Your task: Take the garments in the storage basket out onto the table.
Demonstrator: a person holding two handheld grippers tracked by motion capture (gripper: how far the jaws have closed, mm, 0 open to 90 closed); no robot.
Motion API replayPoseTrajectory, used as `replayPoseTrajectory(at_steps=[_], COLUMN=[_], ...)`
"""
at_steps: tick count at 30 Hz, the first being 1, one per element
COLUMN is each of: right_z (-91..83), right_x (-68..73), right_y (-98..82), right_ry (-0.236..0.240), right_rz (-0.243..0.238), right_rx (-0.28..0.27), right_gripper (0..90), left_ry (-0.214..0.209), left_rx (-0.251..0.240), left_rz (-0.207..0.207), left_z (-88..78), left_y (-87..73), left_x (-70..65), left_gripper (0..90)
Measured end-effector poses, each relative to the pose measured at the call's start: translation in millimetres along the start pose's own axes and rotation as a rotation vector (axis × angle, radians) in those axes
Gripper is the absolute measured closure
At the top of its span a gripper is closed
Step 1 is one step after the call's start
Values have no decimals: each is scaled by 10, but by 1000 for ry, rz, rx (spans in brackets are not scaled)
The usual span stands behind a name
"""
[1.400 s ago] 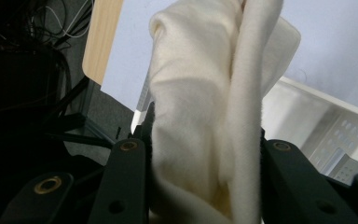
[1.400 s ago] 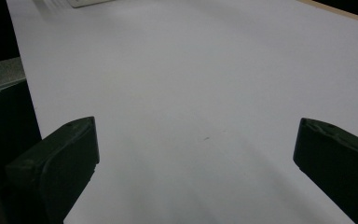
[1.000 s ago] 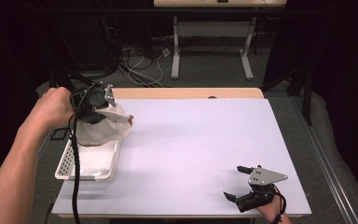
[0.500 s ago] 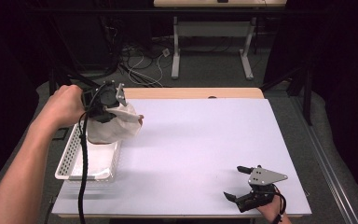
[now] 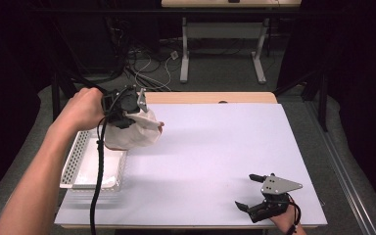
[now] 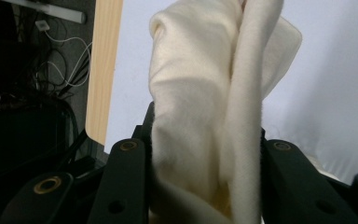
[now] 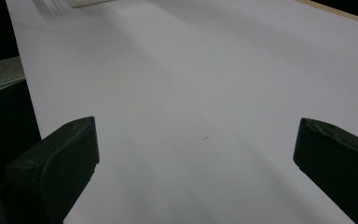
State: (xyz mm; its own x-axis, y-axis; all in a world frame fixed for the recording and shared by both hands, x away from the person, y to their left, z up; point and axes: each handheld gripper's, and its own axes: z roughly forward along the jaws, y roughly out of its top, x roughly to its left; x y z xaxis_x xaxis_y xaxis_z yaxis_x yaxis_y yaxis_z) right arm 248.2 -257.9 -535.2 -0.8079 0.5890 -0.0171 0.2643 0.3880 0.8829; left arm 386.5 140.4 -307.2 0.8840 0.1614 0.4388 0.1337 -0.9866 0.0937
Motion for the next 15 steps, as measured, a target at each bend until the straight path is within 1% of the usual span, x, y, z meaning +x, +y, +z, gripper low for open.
replayPoseTrajectory(at_steps=[1, 2, 5, 12, 13, 15], right_z=[-3, -3, -9, -15, -12, -10], right_x=[0, 0, -3, -14, -14, -16], right_y=[1, 1, -3, -7, -7, -7], right_ry=[1, 1, -3, -6, -5, -4], right_rz=[0, 0, 8, 10, 10, 8], right_rx=[1, 1, 0, -2, -3, -4], right_gripper=[0, 0, 0, 0, 0, 0], left_ry=[-4, -4, -8, -16, -23, -26], left_rx=[-3, -3, -7, -19, -17, -18], left_rz=[6, 6, 24, 41, 49, 51], left_z=[12, 12, 34, 59, 67, 71], left_y=[47, 47, 132, 225, 254, 269], left_x=[-8, -8, -28, -52, -56, -60], left_gripper=[655, 655, 654, 654, 655, 654])
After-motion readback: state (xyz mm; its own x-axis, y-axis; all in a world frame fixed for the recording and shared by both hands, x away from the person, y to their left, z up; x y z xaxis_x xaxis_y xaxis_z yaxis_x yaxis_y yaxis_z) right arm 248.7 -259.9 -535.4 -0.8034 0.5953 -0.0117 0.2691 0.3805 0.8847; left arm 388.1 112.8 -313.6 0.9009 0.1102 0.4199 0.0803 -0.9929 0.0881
